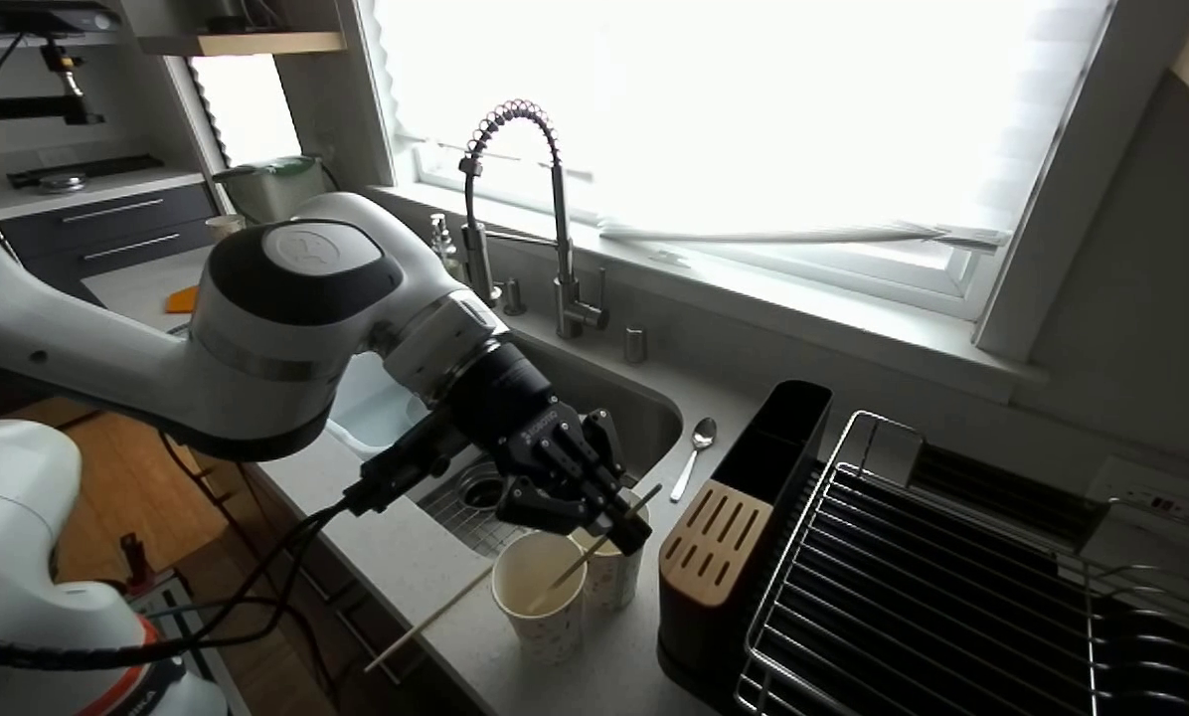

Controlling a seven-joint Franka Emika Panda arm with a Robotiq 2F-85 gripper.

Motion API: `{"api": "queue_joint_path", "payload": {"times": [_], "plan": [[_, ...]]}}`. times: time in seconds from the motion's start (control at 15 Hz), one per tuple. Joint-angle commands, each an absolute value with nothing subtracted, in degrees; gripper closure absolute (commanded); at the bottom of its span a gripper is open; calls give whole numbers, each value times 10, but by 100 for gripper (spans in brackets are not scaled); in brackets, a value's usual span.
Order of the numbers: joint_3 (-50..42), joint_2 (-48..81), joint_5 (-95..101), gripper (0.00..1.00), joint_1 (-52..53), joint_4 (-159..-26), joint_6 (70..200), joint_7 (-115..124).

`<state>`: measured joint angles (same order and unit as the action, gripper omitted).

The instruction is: Lift chopping stick on the left, put it in the cup on the left, lift the chopping stick on the right and put in the cup on the right.

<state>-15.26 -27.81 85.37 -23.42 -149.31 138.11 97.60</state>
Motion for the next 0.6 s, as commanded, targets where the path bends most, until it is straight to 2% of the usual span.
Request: {"api": "queue_joint_path", "payload": {"times": [0.0, 0.27, 0.33, 0.47, 0.53], "plan": [[-170, -262, 875, 98, -212, -1496, 1363, 1005], [-175, -249, 873, 98, -202, -1492, 1366, 1016], [-176, -247, 875, 93, -200, -1492, 1367, 1015], [-176, -244, 875, 94, -198, -1491, 1367, 1020], [-177, -242, 875, 72, -197, -1490, 1367, 1021]]}}
